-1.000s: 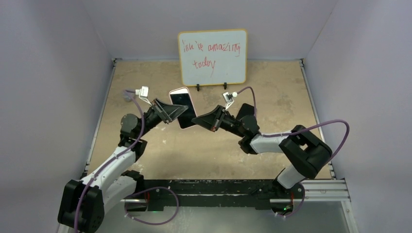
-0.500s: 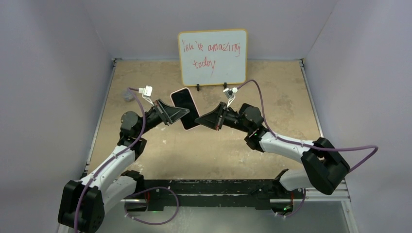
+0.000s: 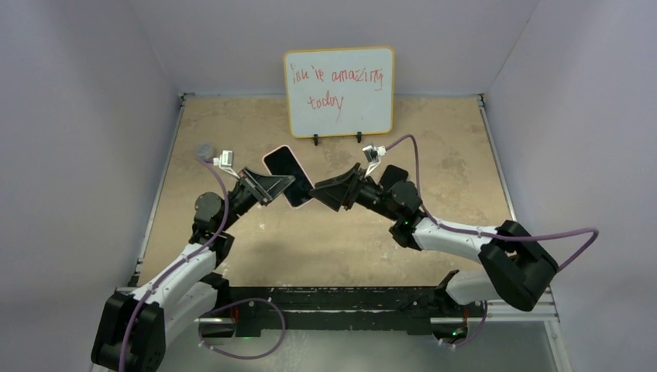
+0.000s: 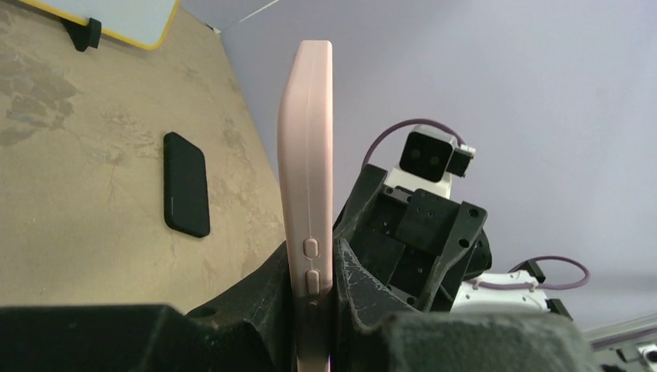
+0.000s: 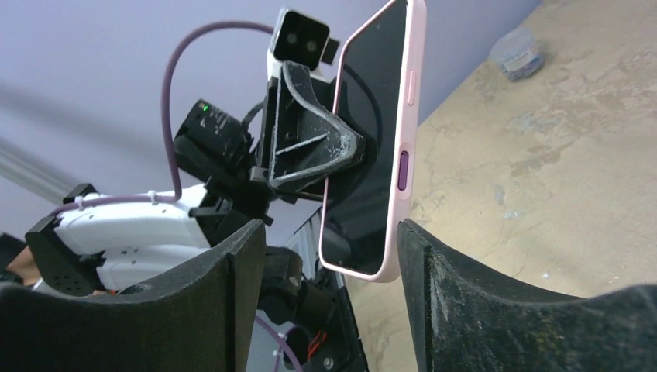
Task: Take the phone out of the phone case
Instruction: Remove the phone case from the phone.
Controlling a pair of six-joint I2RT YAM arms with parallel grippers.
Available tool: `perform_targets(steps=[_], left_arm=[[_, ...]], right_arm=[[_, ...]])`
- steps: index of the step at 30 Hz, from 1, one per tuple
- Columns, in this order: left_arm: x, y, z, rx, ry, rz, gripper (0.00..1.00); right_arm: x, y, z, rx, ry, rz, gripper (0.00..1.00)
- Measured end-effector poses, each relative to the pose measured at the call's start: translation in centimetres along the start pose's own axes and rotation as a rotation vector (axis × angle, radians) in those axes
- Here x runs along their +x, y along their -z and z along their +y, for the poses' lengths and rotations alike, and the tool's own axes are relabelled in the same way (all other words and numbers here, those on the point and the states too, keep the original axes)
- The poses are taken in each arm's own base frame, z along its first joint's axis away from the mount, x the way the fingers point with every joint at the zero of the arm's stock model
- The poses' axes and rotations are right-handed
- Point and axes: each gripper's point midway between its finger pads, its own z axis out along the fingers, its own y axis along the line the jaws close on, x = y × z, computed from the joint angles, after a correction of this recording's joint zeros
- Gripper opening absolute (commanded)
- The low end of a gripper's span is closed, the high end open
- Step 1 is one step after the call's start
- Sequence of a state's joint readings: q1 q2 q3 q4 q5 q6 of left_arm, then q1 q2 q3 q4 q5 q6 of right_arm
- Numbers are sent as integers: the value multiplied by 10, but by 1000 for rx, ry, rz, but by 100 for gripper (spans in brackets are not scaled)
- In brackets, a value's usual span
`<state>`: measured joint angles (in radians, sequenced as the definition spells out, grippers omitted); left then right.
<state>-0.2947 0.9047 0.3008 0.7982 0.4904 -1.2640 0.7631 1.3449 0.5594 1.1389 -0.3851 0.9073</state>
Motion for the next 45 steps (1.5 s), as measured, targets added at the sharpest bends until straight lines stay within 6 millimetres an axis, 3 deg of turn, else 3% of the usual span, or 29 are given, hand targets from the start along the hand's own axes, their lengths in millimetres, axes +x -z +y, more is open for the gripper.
perform_targets(steps=[8, 16, 22, 29, 45], left_arm=[[-7, 6, 14, -24, 105, -96, 0], [-23, 6, 16, -22, 123, -183, 0], [-26, 6, 0, 39, 129, -192, 0], [-28, 6, -4, 54, 138, -199, 0], [-31, 6, -8, 69, 170, -214, 0]], right_arm=[[10, -11, -7, 31, -11, -114, 67], [21, -21, -10, 37, -57, -200, 69], [56, -5, -20, 110, -87, -134, 71], [38, 0, -10, 109, -43, -185, 67], [58, -34, 0, 49, 24, -116, 61]])
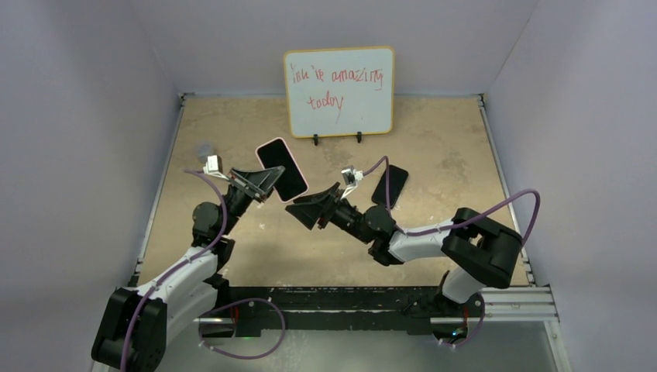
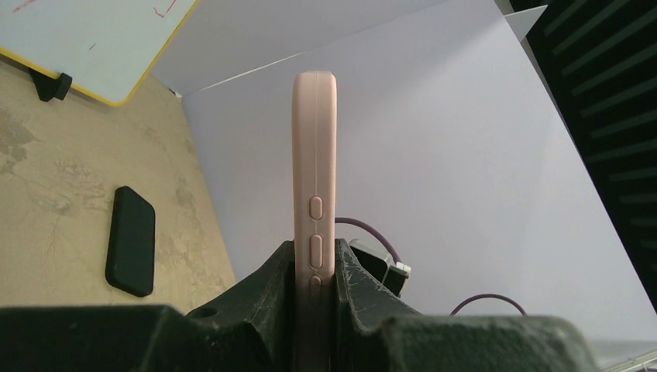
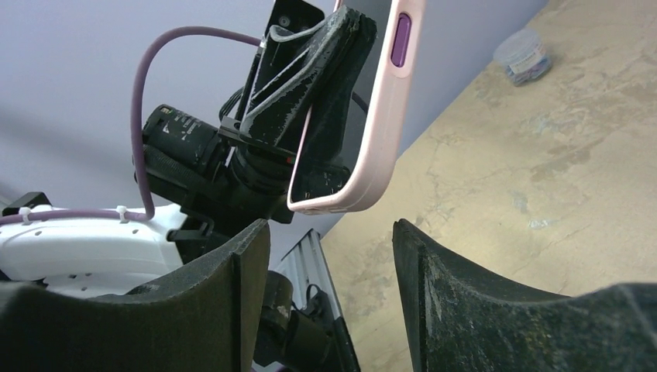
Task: Take the phone out of the phone case
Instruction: Remove the phone case from the phone.
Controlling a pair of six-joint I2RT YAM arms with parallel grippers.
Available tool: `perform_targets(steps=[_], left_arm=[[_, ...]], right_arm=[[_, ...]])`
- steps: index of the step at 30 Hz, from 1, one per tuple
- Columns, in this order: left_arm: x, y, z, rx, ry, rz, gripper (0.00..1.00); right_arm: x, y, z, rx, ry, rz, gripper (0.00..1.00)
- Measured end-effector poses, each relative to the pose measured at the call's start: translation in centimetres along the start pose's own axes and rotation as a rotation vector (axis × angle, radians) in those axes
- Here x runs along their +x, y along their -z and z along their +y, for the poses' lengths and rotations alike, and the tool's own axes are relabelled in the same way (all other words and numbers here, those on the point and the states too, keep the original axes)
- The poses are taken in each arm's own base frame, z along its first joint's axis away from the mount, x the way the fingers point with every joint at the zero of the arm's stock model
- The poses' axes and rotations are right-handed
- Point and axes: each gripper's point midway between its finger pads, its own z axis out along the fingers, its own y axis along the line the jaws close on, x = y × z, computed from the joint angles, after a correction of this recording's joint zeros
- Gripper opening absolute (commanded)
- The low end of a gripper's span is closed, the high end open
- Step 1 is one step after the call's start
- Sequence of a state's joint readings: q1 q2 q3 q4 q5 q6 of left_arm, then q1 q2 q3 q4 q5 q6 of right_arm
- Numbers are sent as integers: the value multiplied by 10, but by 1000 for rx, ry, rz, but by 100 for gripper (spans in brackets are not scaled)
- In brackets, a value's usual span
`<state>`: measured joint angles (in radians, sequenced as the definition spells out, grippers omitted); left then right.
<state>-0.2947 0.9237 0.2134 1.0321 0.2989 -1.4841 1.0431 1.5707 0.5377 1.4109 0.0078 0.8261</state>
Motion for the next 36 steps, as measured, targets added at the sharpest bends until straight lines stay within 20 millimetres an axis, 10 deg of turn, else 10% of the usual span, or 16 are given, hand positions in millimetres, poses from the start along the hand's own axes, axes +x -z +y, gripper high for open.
perform_targets(steps=[24, 36], left_arm=[[10, -3, -6, 21, 46, -40, 0], [9, -2, -9, 39, 58, -52, 0]], right_arm=[[-2, -13, 9, -9, 83, -53, 49], [-6, -13, 16, -33, 84, -78, 15]])
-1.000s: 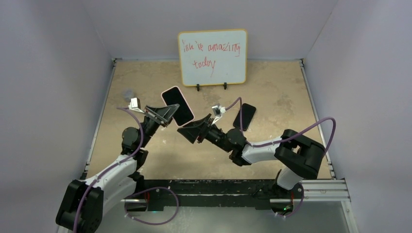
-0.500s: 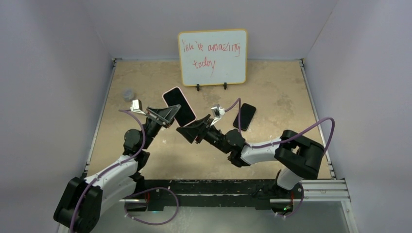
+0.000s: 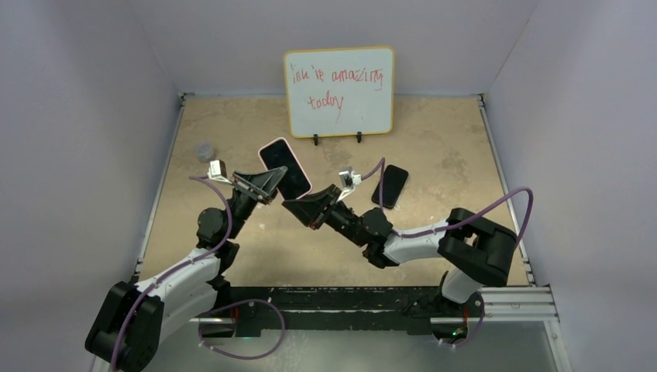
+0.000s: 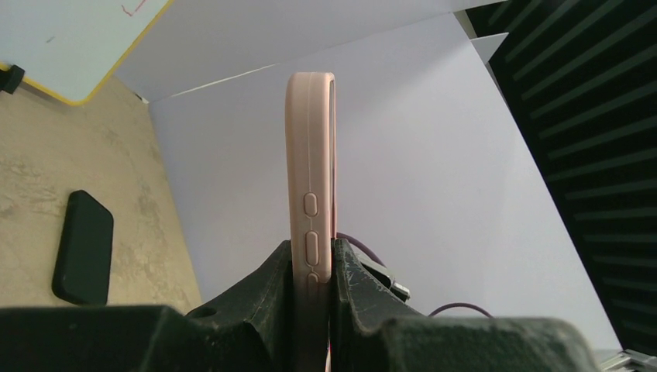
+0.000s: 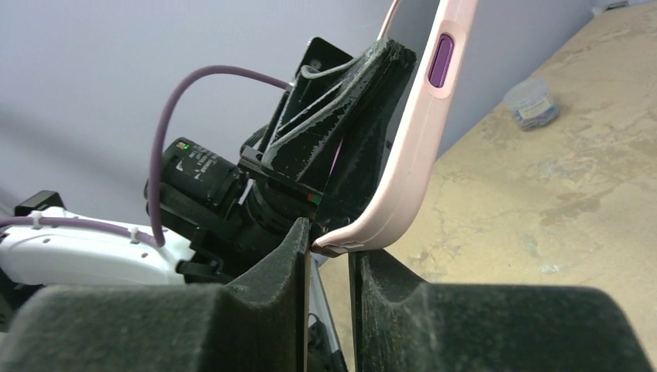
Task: Take the phone out of the phone case
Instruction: Remove the phone case from the phone.
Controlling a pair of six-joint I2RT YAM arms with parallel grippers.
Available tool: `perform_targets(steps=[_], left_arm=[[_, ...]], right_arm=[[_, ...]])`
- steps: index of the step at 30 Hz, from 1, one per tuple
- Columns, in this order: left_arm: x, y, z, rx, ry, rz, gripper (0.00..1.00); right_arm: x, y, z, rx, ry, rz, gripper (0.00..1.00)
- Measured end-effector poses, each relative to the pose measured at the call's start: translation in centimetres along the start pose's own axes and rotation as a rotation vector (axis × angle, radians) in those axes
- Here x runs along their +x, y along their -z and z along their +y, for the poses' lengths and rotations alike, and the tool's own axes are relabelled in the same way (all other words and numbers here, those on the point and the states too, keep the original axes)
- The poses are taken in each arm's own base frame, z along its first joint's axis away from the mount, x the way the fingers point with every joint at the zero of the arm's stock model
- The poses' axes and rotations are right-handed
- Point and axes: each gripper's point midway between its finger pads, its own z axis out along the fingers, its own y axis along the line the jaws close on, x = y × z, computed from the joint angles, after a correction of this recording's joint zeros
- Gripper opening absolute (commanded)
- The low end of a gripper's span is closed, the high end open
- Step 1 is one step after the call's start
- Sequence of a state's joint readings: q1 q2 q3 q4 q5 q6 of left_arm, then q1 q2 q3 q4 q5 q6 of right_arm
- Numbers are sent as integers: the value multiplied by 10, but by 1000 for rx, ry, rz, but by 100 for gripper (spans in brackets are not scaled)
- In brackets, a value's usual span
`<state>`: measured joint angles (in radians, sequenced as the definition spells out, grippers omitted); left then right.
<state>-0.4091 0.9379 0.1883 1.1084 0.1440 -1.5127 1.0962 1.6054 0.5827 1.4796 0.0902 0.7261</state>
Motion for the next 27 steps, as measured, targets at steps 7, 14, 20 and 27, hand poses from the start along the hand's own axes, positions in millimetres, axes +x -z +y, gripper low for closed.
perform_targets(steps=[7, 14, 20, 27], left_arm=[[3, 0, -9, 33, 40, 13, 0], [8, 1, -8, 21, 66, 41, 0], [13, 1, -4, -4, 96, 71, 0], [18, 2, 19, -110, 95, 98, 0]], right_arm=[[-3, 2, 10, -47, 15, -15, 0], [-1, 6, 12, -76, 110, 2, 0], [2, 9, 12, -90, 214, 40, 0], [19, 19, -10, -44, 401, 147, 0]])
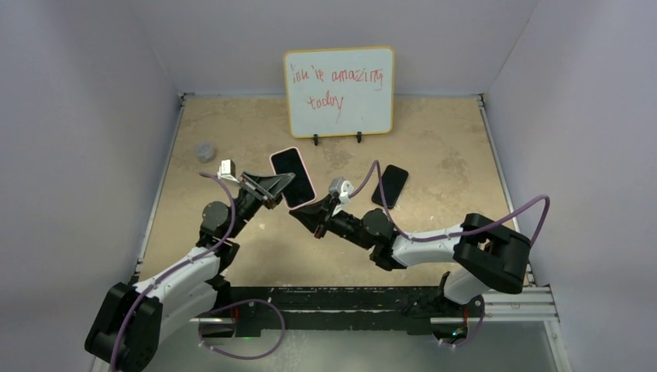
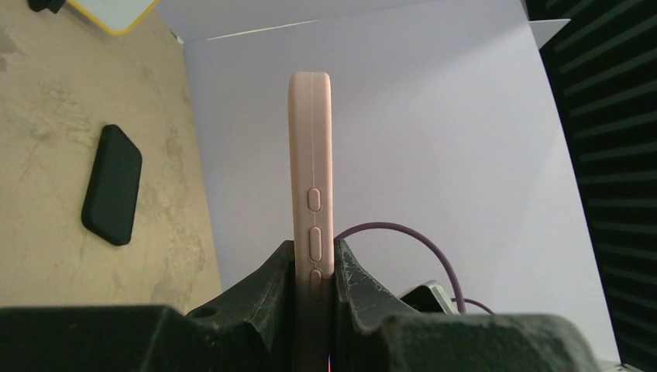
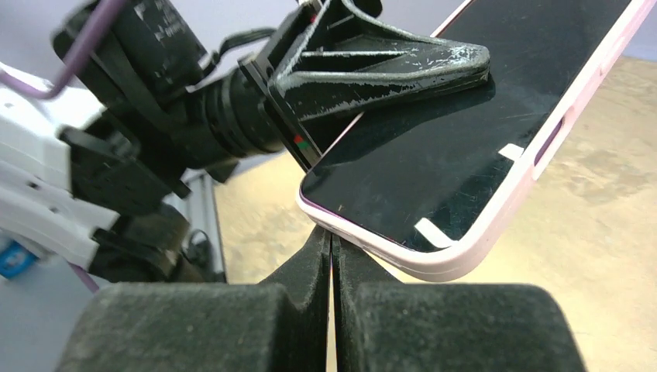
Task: Take the phone out of the phone case
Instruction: Remove the phone case from the phone.
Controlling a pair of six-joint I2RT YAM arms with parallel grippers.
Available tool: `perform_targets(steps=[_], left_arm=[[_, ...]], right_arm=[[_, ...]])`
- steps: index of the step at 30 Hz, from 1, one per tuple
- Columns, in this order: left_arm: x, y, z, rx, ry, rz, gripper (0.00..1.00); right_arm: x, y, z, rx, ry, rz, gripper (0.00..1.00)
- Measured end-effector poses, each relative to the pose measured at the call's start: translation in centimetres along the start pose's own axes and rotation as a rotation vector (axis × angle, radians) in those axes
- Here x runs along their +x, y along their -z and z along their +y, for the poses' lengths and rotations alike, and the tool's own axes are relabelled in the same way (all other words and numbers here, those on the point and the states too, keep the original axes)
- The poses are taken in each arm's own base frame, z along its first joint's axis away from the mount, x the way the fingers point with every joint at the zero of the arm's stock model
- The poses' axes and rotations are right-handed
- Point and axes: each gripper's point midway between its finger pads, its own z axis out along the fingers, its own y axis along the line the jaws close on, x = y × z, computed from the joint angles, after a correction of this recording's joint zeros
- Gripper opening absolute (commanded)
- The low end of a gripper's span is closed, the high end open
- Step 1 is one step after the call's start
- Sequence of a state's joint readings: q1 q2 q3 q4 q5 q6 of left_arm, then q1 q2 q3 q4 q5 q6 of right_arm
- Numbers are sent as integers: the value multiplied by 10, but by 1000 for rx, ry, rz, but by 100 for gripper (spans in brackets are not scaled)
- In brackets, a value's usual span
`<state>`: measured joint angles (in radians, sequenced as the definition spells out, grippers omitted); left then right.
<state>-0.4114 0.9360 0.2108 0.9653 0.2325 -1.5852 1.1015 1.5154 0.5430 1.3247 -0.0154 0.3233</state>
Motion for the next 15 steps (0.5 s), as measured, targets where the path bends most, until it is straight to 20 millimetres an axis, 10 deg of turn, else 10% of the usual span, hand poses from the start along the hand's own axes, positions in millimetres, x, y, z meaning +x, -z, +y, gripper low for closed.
perform_targets(steps=[7, 15], left_arm=[[3, 2, 10, -53, -28, 15, 0], [7, 2, 9, -41, -48, 38, 0]], right_arm=[[11, 9, -12, 43, 85, 60, 0], [23, 21, -16, 55, 39, 92, 23]])
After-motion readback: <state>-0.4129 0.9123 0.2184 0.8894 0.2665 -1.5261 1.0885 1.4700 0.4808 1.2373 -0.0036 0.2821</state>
